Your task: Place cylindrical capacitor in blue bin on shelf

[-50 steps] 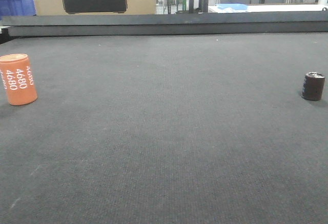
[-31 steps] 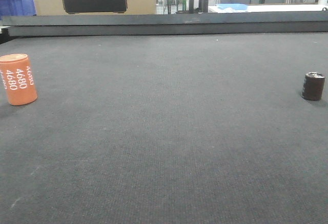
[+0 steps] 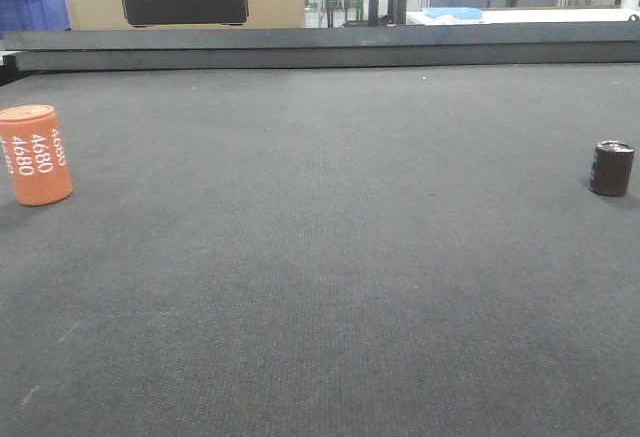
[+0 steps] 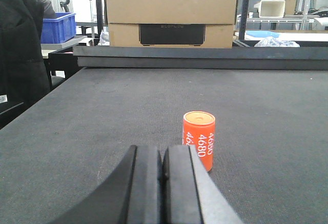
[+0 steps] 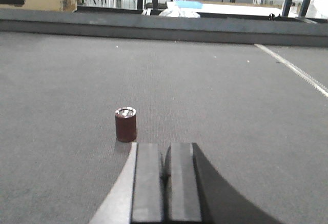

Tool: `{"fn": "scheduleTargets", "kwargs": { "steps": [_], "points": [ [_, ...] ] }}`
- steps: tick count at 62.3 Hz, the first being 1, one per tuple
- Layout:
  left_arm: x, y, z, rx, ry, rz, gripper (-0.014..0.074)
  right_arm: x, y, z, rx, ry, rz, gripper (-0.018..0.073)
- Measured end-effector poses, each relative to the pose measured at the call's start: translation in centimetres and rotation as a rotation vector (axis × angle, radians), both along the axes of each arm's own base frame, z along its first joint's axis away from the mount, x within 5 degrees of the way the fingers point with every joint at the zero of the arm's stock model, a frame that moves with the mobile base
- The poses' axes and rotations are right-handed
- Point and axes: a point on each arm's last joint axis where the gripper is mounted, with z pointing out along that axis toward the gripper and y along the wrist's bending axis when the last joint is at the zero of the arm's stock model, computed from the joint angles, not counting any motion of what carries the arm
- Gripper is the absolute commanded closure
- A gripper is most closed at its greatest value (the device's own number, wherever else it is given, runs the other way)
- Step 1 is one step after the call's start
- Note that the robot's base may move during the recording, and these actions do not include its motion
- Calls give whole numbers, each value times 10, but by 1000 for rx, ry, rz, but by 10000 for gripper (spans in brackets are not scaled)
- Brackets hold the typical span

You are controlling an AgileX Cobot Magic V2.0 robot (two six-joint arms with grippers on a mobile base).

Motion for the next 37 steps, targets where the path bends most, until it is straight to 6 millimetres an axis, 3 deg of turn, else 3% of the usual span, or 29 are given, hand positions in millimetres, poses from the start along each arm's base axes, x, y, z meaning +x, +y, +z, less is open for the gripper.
{"fn": "scheduleTargets", "kwargs": {
  "steps": [21, 28, 32, 37],
  "points": [
    [-2, 0, 17, 10, -185, 0, 708, -1, -2, 20, 35, -218, -17, 713],
    [-6, 0, 35, 12, -230, 0, 708, -6, -2, 44, 55, -273, -13, 712],
    [-14, -1, 60, 13, -252, 0, 706, -13, -1, 67, 59, -308, -5, 650],
    [-22, -1, 87, 20, -259, 1, 659, -23, 0, 98, 61, -337, 7, 475]
  ]
}}
